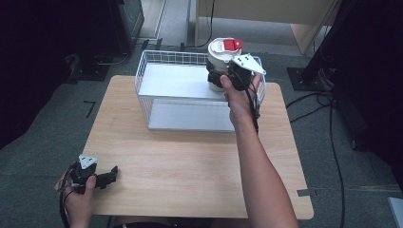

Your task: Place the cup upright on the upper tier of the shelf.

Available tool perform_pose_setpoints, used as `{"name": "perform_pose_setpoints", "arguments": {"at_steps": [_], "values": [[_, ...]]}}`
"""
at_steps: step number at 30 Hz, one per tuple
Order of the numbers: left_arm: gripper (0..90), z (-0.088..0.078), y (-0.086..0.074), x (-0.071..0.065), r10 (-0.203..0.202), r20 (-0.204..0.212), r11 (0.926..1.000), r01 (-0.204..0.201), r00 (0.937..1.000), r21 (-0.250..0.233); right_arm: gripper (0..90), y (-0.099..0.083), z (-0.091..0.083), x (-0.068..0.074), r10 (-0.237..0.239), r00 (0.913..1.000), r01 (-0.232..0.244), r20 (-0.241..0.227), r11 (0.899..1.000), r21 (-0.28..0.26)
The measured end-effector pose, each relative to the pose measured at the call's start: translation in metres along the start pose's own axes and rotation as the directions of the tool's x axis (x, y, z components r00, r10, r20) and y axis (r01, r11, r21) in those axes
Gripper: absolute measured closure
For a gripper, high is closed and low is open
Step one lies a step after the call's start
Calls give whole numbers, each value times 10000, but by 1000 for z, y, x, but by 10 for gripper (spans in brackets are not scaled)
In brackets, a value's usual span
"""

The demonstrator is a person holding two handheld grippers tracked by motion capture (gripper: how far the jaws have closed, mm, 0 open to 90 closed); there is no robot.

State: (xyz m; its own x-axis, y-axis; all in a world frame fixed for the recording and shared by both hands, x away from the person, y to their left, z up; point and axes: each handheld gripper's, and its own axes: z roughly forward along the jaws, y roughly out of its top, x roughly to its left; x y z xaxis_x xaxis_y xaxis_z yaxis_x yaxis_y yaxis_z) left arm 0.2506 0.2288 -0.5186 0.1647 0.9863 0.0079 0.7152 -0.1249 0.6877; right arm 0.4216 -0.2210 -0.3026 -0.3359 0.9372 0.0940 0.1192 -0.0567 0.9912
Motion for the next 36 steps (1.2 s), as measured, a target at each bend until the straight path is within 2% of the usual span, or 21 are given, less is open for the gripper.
{"name": "perform_pose_setpoints", "arguments": {"at_steps": [3, 9, 11, 20, 23, 28, 30, 36], "values": [[8, 0, 0, 0, 3, 1, 10000, -3, 10000, 2, 77, 1, 5, 0, -16, 9998, 16, 209, 10000, -21], [9, 0, 0, 0, 57, 34, 10000, -58, 10000, 15, 77, -4, 7, 1, -121, 9997, 118, 230, 9998, 137], [8, 0, 0, 0, 59, 34, 10000, -59, 10000, 18, 76, -5, 7, 1, 10, 9997, -14, 225, 9998, 188], [8, 0, 0, 0, 60, 33, 10000, -60, 10000, 17, 76, -7, 7, 0, -33, 9997, 29, 229, 9998, 181], [8, 0, 0, 0, 57, 30, 10000, -57, 10000, 19, 73, -8, 6, -2, 225, 9996, -228, 165, 9996, 167], [8, 0, 0, 0, 60, 34, 10000, -60, 10000, 16, 64, -8, 5, -1, 279, 9995, -283, 174, 9994, 182], [8, 0, 0, 0, 56, 30, 10000, -56, 10000, 17, 23, -9, 5, -2, 464, 9989, -465, 47, 9985, 300], [8, 0, 0, 0, 53, 32, 10000, -53, 10000, 17, 0, -16, 3, -6, 741, 9972, -743, 67, 9964, 398]]}}
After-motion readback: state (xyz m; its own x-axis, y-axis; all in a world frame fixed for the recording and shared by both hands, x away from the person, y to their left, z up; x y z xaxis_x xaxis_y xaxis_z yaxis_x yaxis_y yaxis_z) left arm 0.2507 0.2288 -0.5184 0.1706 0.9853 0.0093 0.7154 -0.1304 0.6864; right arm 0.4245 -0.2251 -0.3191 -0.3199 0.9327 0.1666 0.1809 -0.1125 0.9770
